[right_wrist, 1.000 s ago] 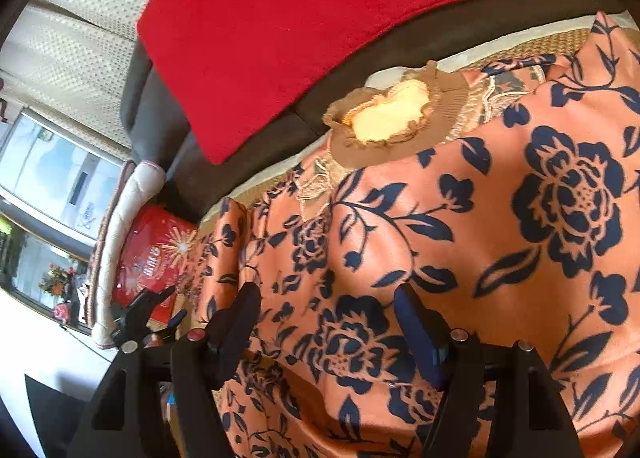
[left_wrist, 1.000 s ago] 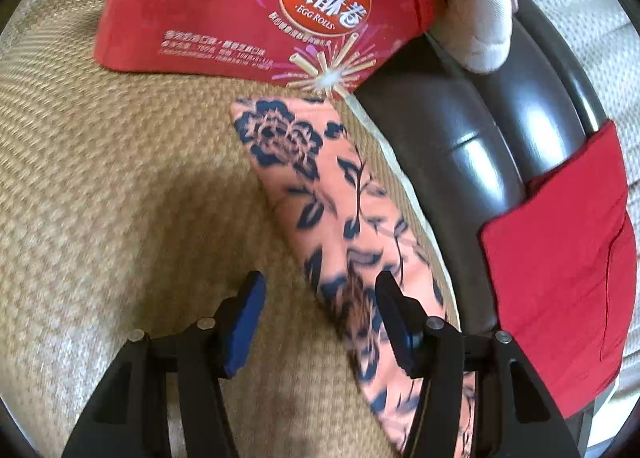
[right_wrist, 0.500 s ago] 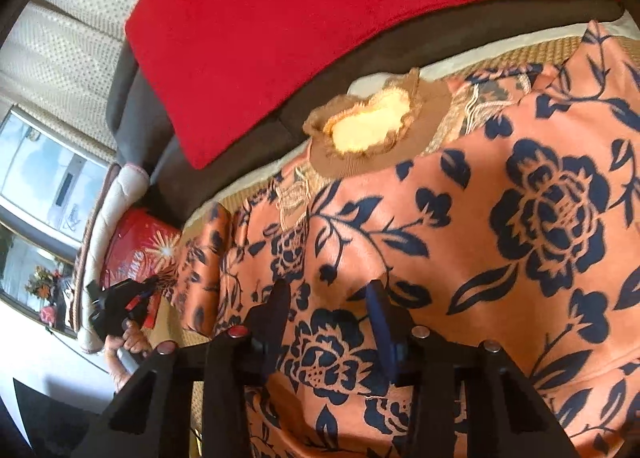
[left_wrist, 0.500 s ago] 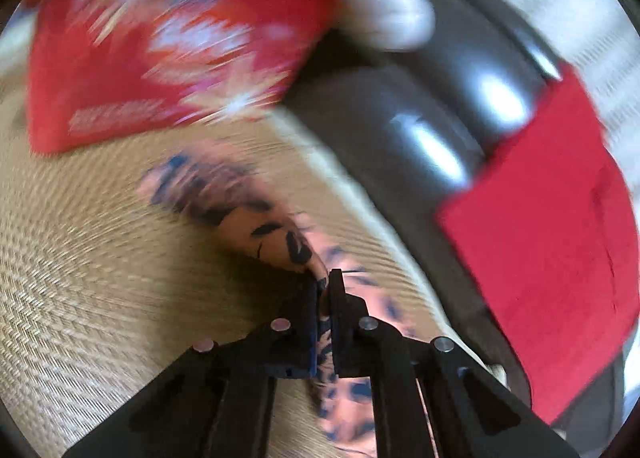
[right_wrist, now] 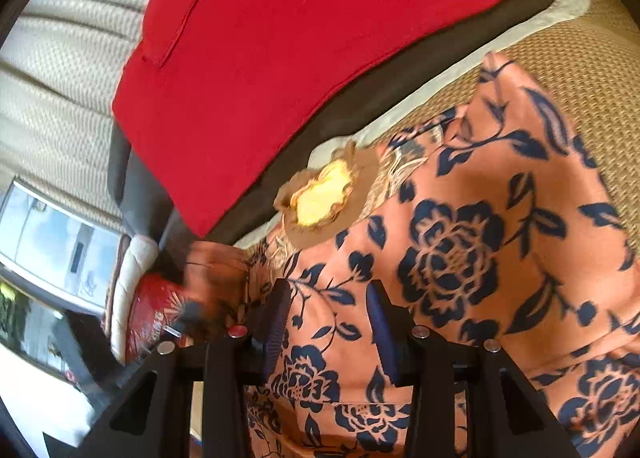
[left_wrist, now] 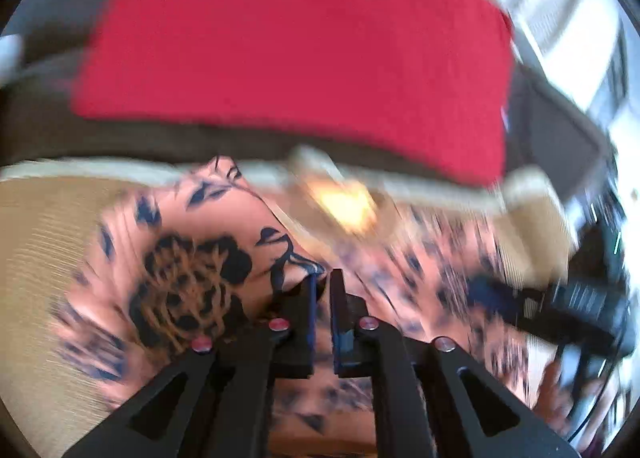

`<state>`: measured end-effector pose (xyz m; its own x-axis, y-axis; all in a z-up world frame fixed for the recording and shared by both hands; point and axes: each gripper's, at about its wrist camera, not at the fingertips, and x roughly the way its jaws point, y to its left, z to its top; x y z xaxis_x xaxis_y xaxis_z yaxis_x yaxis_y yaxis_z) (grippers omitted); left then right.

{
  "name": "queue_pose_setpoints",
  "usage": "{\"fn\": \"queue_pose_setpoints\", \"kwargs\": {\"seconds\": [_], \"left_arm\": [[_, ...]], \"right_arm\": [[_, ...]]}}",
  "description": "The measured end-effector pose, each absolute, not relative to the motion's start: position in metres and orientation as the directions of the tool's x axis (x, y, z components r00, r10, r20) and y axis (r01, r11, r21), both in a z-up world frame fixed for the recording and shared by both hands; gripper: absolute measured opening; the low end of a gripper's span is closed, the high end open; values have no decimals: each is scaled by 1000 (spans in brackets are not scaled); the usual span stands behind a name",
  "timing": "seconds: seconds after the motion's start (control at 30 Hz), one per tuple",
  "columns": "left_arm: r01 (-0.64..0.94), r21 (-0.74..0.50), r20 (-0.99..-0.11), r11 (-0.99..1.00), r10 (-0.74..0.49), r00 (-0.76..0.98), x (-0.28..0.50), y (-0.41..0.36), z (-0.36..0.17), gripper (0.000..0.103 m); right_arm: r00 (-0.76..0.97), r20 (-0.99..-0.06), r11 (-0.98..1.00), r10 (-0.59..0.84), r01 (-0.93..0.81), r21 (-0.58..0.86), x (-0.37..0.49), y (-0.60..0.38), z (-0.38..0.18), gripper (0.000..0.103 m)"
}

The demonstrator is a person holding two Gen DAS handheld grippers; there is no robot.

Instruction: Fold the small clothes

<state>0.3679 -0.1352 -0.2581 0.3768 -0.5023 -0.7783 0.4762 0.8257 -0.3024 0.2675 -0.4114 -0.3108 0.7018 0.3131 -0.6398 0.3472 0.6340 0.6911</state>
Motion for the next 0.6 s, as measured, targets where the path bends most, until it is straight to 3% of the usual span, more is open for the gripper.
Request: {"fn": "queue_pose_setpoints", "kwargs": {"seconds": [0.03,0.07,0.13,0.27,0.33,0.4,0.5,0.6], "left_arm": [[495,-309,-813,812,-495,305,362,-147,-268,36],[499,-322,-849,804,-479,224,360,-156,-282,42],[477,-318,-871,819,-452,195,360,-152,-291,45],[471,-367,-806,802,-527,270,353,-108,-253,51],[467,-391,-755,793,-566,330,349,-77,-232,66],[405,-384,-708,830,-546,447,350,-41,-207,72],[233,-411,-698,881,-469,541,358,9,-208,74],[78,-406,-746,911,-379,547,374,41,-228,72]], "right_arm": [[704,-638,629,311,351,694,267,-415,-310,45],[702,-642,626,309,358,693,267,-419,-309,47],[695,-650,622,307,371,689,266,-424,-310,56],[677,-658,607,330,381,697,271,-430,-314,57],[676,-651,617,344,360,700,275,-425,-311,57],[674,-643,635,363,326,700,281,-409,-308,57],[657,-626,660,419,252,707,288,-382,-306,57],[638,-543,558,546,206,804,298,-365,-317,57]]}}
